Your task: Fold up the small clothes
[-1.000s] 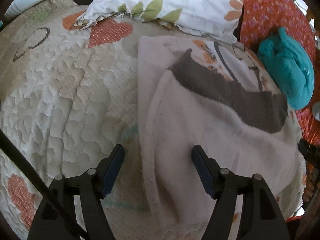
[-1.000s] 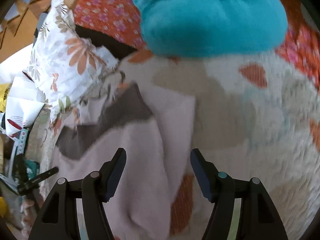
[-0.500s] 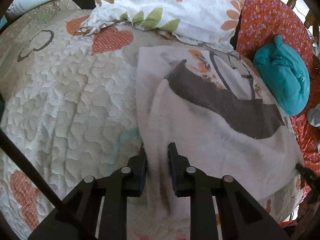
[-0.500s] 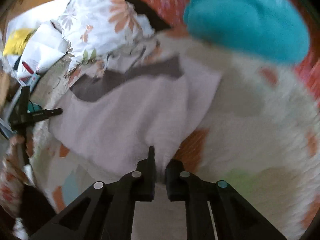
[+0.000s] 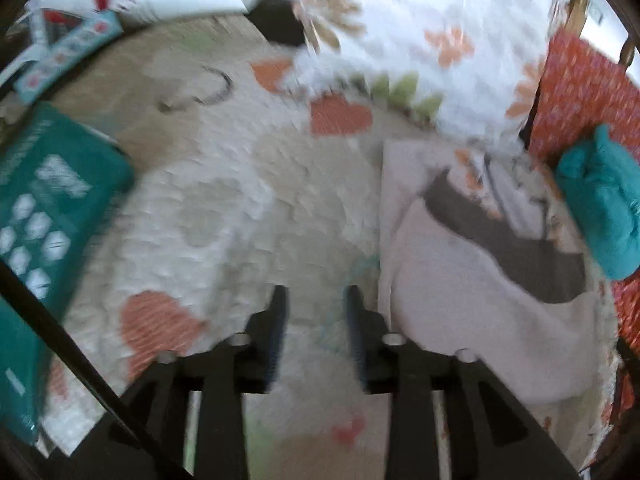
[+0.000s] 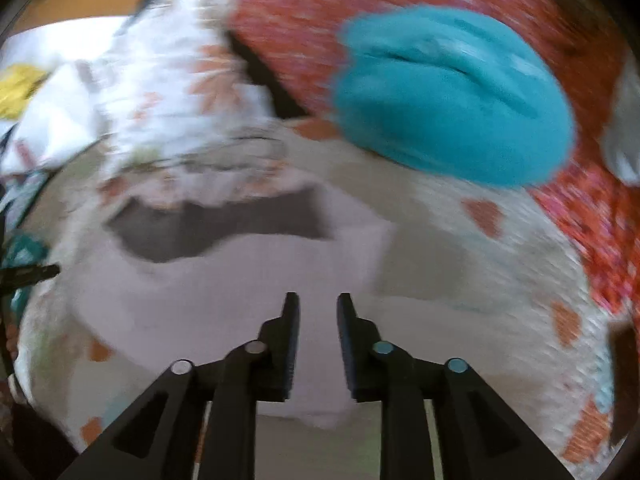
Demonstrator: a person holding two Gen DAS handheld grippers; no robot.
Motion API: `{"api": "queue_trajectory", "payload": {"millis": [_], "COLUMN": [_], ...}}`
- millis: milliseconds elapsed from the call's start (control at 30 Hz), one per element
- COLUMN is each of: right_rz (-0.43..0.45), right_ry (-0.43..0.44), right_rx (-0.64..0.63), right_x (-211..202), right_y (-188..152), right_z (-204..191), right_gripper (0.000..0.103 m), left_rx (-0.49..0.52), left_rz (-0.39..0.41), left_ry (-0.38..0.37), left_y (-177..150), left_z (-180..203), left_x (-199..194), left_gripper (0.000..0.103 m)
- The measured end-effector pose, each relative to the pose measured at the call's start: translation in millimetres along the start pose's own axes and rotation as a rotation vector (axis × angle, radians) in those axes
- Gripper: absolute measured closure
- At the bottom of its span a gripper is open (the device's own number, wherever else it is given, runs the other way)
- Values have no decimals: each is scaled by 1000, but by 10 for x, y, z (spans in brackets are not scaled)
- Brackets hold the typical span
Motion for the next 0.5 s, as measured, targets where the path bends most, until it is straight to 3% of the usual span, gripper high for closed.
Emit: {"api": "queue_trajectory", "payload": {"millis": [33,67,167,233,300,400,500], "right_rz": [-7,-25,-70,-106,-144,-179,-199], "right_ry": [31,77,185,241,275,266,185], "right_rx": [-21,-49,-139,-184,-219,-289,-362], "right_x": [35,95,311,476,682,1030,1341], "right_y": [9,9,3,-55,-114,-222,-369], "right_z": [-167,-430,-1258,-1773,-2250,-2903,-3200], "right_gripper": [75,75,67,51,50,46,38], "left_rx": [-20,-42,-103,-110,-111,-132,-158], "left_rz": [44,82,137,127,126,123,148], "left_ry": [3,8,10,6,34,7,-22], "left_y": [10,13,-6,-5,6,44,96], "left_z": [-60,-127,-334,-438,-544,-614,-706], "left_x": [-167,-287,-437,-373,-322,-319,-410], "left_gripper": [42,32,31,31,31,31,31]}}
Point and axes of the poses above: each gripper's, at about its wrist camera, not at the fingertips, and x roughly the way its jaws point, z to its right, y to its top, the point moved 10 cm from there along x, roughly the way its jaws point, and after that the axes turned 6 degrees about x, right-handed, at the moved point
